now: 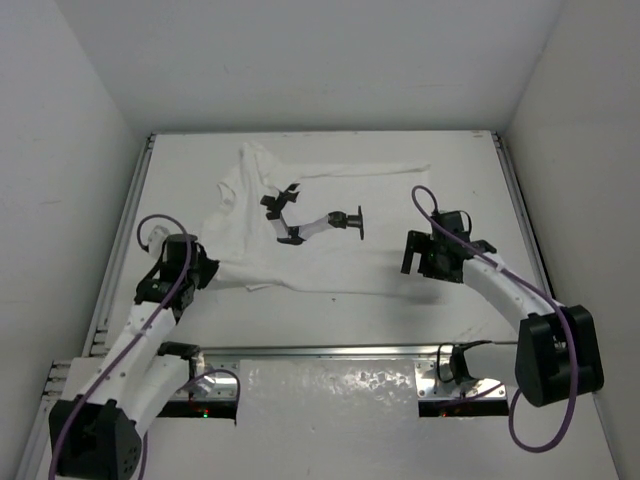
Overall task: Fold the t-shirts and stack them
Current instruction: Flatten out the tshirt
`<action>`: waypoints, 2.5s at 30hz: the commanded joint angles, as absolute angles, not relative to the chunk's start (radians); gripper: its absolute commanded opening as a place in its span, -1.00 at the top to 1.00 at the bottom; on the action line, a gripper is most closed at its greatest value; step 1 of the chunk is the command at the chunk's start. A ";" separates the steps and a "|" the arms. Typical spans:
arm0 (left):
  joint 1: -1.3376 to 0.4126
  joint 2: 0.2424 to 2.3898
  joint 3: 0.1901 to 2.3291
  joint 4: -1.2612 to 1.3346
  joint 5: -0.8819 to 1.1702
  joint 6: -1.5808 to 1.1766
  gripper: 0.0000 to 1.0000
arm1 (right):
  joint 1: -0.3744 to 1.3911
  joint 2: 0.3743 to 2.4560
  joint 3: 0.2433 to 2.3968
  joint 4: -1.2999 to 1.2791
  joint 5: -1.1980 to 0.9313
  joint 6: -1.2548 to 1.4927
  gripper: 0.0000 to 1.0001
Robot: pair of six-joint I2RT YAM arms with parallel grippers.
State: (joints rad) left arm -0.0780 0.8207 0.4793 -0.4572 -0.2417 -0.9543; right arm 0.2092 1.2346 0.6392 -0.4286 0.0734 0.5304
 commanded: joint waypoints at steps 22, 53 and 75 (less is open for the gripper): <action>-0.077 1.169 0.697 -0.416 -0.083 -1.003 0.93 | 0.196 1.427 0.655 -0.411 0.077 0.539 -0.98; -0.451 1.426 0.623 -0.328 -0.457 -0.966 -0.15 | 0.209 1.318 0.650 -0.394 0.035 0.474 -0.98; -0.537 0.922 0.579 -0.570 -0.460 -0.946 1.00 | 0.225 1.259 0.606 -0.382 -0.082 0.486 -0.95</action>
State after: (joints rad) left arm -0.5129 1.1103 0.5934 -0.4469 -0.4625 -0.9401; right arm 0.2146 1.3018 0.6285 -0.4015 -0.0128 0.4759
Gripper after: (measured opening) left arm 0.009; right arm 0.981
